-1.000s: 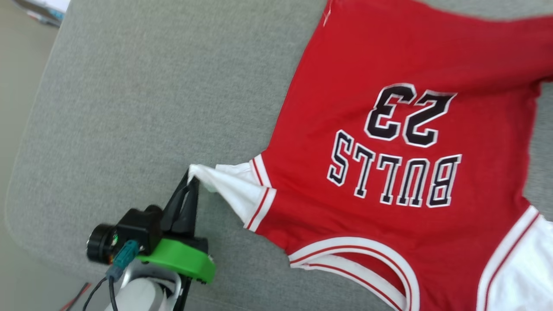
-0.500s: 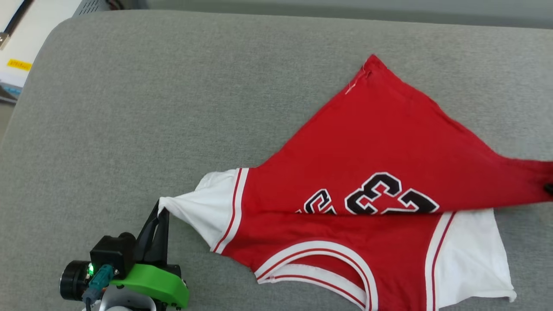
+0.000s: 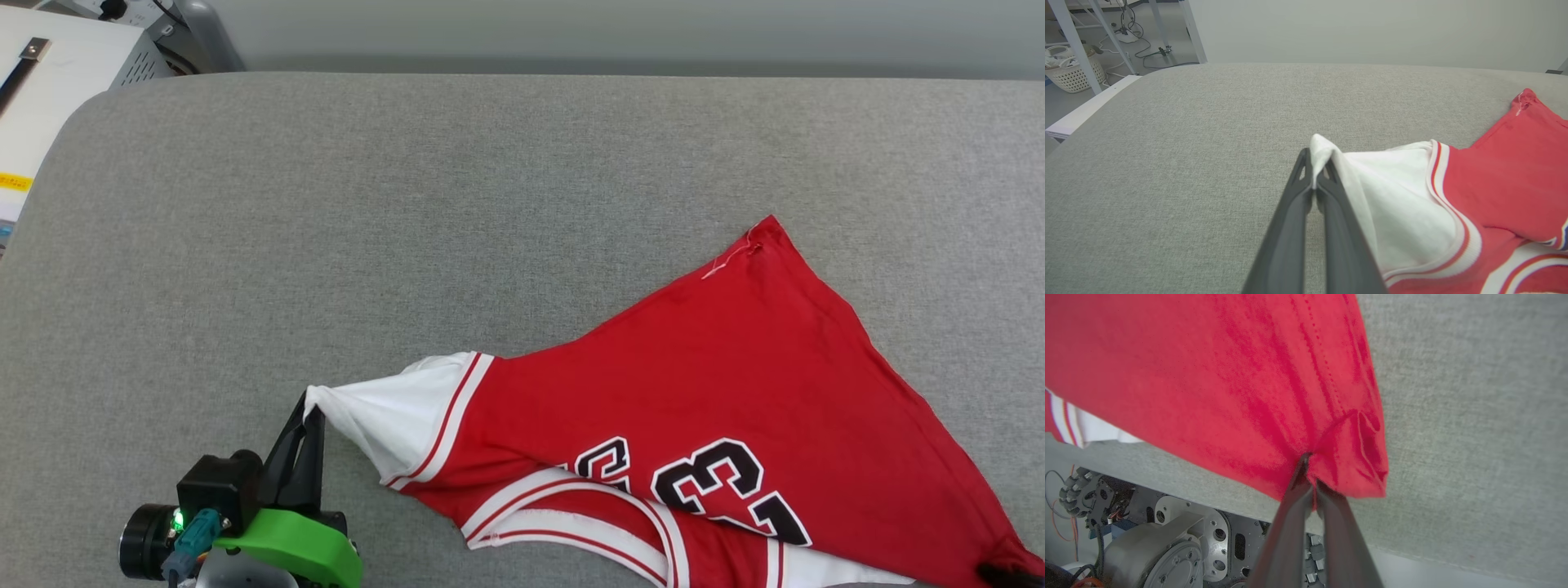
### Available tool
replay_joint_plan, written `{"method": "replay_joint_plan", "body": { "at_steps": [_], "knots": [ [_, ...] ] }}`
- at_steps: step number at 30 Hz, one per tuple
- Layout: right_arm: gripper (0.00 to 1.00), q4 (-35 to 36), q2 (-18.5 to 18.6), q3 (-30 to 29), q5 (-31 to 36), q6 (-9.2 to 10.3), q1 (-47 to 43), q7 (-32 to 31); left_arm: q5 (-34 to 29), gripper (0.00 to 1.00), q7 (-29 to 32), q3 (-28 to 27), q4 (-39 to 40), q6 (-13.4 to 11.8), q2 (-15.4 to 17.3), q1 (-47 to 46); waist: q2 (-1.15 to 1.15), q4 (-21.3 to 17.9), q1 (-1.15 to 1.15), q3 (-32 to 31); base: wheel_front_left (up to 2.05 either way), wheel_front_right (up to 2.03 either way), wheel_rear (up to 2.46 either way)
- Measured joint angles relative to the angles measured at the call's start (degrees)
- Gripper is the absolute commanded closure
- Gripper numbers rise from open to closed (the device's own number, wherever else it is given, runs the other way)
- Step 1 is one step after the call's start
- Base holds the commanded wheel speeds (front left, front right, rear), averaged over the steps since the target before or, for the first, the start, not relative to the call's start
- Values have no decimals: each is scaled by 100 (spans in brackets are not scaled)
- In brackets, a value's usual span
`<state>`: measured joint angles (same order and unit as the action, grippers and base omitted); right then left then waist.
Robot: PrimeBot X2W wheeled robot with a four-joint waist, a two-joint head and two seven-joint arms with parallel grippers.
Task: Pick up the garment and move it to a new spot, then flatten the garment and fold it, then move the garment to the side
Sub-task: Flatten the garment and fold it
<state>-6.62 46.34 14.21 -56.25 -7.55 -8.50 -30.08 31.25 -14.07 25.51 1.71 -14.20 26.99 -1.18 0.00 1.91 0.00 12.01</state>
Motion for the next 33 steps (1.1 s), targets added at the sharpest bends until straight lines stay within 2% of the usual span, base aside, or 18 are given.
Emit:
{"method": "replay_joint_plan", "body": {
  "at_steps": [1,6,10,15,21,27,33],
  "knots": [
    [2,1,-83,-130,73,0,-3,90,0,100,0,5,-4,-1,-1,1,0,-8,0,0,0,0,0],
    [0,336,-175,-791,349,1,58,275,0,100,1,21,8,-16,-3,0,0,-29,0,-5,0,0,0],
    [0,927,-143,-1380,611,1,435,345,-1,100,1,32,56,-32,-8,-3,0,-1,0,38,0,0,0],
    [0,1393,-146,-1526,858,1,1333,160,-18,100,10,113,135,-42,-48,-46,0,83,0,158,0,0,0],
    [0,1306,-257,-794,1074,1,2820,-556,-113,100,60,240,219,-11,-126,-348,0,247,0,385,0,0,0],
    [0,465,-432,338,1219,1,4253,-1575,-165,100,73,383,162,138,-294,-782,0,491,0,678,0,0,0],
    [0,-420,-620,1214,1403,1,5249,-2096,-305,100,42,488,66,242,-471,-1050,0,745,0,972,0,0,0]
  ]
}}
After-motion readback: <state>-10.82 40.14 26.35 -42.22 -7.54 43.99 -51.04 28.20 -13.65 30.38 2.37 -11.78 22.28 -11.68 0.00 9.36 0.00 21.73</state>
